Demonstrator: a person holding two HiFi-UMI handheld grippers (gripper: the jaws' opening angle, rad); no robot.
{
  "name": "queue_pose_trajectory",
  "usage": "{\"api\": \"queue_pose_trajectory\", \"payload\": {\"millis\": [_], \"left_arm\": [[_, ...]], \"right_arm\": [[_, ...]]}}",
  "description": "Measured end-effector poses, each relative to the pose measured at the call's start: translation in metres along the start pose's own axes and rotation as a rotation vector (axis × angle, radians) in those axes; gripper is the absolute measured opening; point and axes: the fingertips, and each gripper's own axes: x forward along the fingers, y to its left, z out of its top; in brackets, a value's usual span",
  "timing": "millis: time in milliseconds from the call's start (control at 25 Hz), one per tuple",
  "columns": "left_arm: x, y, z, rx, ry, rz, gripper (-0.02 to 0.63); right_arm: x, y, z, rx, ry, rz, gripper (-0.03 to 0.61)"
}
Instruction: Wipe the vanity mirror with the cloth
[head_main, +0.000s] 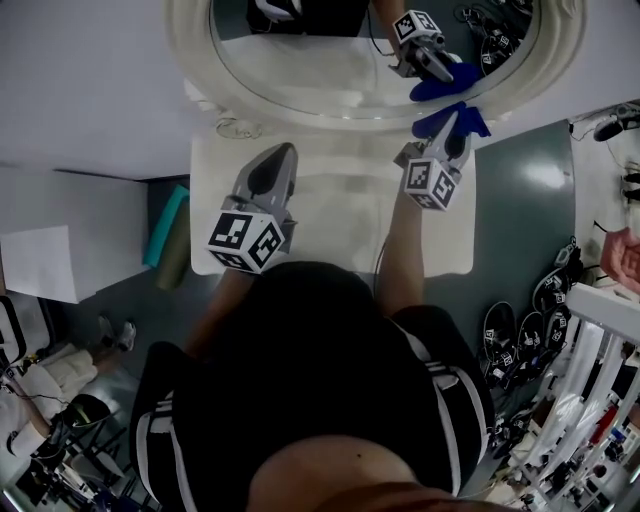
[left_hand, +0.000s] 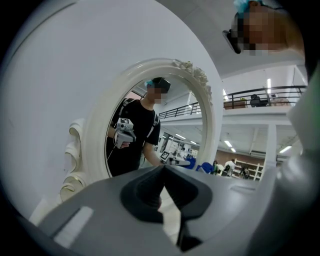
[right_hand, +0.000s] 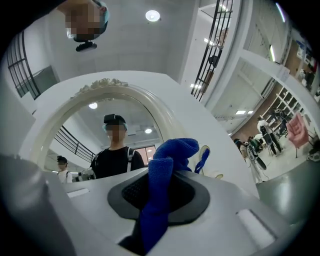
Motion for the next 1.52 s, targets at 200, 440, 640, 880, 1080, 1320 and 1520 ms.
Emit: {"api": "queue_pose_trajectory", "payload": {"millis": [200, 440, 640, 880, 1080, 1320, 1520], "left_arm": [[0.007, -0.001, 0.000, 0.003, 0.011, 0.016, 0.011], [0.011, 0.007, -0.002, -0.005, 0.017, 0.026, 0.011], [0.012, 0.005, -0.003, -0.014, 0.021, 0.016, 0.011], [0.002, 0.013, -0.003, -0.019, 0.015, 0.028, 0.011], [-0.008, 0.023, 0.006, -0.021, -0.002, 0.042, 0.011], [-0.019, 0.032, 0.009, -0.026, -0.018, 0.051, 0.011], [-0.026, 0.036, 0.009, -0.033, -0.039, 0.066, 0.011]], "right_arm": [[0.013, 0.009, -0.001, 0.000, -0.001, 0.009, 0.072], [0.019, 0.010, 0.000, 0.084, -0.041, -0.021, 0.072], [0.021, 0.011, 0.003, 0.121, -0.063, 0.009, 0.072], [0.022, 0.017, 0.007, 0.140, -0.085, 0.024, 0.072], [0.022, 0.027, 0.011, 0.165, -0.097, 0.025, 0.072], [0.024, 0.060, 0.022, 0.161, -0.125, 0.101, 0.072], [0.024, 0.082, 0.028, 0.172, -0.143, 0.154, 0.072]]}}
